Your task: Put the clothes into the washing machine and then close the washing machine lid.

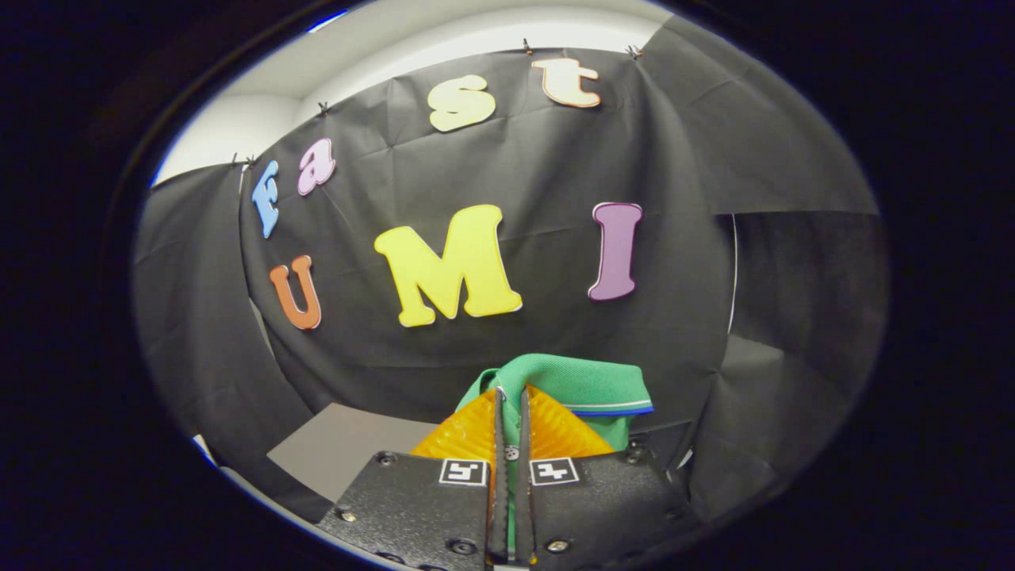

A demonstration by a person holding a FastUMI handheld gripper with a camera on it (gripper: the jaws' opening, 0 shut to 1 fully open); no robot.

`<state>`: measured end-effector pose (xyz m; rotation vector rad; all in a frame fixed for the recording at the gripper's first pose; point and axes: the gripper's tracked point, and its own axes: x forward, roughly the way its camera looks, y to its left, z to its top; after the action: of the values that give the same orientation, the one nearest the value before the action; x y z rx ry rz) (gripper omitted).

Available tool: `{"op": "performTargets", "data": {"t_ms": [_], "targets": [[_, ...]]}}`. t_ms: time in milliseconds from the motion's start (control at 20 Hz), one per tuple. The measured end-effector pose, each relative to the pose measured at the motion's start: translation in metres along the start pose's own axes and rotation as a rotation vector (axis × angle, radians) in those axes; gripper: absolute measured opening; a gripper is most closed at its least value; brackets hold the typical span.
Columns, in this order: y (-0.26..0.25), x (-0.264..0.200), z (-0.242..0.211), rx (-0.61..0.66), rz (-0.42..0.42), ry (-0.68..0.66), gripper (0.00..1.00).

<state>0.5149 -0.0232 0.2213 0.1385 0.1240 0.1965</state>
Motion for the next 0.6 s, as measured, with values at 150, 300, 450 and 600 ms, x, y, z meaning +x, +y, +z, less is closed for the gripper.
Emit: {"op": "performTargets", "data": {"t_ms": [150,300,450,600], "targets": [[-0.013,0.012,-0.017,0.016,-0.008,0.034,0.07],[-0.026,0.023,-0.047,0.043,-0.018,0.092,0.07],[-0.038,0.034,-0.085,0.056,-0.036,0.161,0.07],[-0.046,0.039,-0.118,0.067,-0.043,0.225,0.07]]}}
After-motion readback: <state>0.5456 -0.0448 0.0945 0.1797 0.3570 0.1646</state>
